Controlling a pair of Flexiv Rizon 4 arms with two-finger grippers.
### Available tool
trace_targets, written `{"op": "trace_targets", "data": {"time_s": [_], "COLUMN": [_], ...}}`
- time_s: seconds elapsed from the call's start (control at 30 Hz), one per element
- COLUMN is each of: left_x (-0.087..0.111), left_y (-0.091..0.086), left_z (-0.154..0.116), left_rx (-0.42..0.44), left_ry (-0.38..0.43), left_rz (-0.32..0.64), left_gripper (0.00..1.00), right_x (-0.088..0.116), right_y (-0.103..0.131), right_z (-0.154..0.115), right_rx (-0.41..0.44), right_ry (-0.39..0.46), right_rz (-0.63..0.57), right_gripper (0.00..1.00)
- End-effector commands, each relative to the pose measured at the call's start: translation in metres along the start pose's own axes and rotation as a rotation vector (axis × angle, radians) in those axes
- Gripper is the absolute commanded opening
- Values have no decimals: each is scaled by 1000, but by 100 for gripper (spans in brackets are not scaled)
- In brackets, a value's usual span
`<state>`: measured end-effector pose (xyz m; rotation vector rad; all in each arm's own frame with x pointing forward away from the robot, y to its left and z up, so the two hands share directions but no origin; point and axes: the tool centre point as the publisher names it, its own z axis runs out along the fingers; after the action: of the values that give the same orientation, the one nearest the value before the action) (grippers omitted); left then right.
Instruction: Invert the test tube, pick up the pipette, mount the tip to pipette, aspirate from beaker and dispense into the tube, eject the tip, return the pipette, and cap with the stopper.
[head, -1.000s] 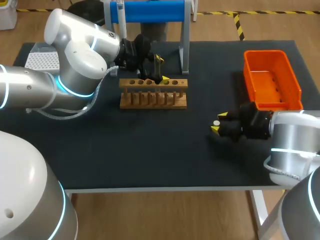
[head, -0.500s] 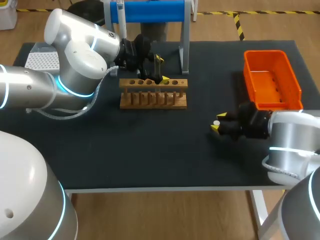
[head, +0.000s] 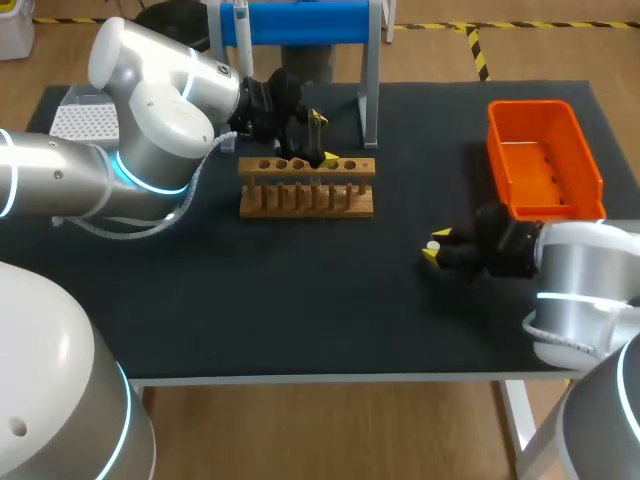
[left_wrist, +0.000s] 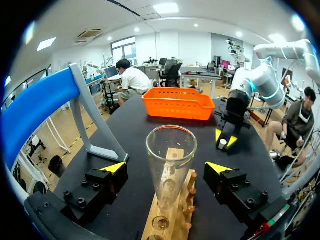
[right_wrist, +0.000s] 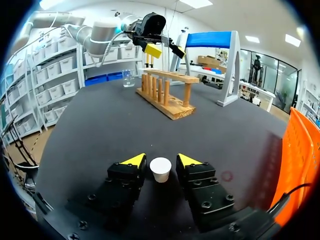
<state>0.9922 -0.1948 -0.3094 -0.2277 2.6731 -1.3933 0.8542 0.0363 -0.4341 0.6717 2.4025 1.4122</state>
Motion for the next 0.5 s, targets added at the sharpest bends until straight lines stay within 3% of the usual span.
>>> {"op": "trace_targets", "data": {"time_s": [0.03,0.23,0.27,0.5], "left_x": [-1,-1,-1,-1], "left_y": [0,0,0,0], "left_z": [0,0,0,0], "left_rx": [-3,-3,-3,-3], "left_ry": [3,3,3,3], "left_rz": [0,0,0,0], "left_gripper": [100,100,100,100], "right_x": [0,0,0,-1], "right_y": [-1,-1,-1,0], "right_z": [1,1,1,1], "right_rx": [3,6,7,9], "right_ry": [1,2,2,4], "right_rz": [0,-1,-1,-1], "right_gripper": [37,13,0,0]}}
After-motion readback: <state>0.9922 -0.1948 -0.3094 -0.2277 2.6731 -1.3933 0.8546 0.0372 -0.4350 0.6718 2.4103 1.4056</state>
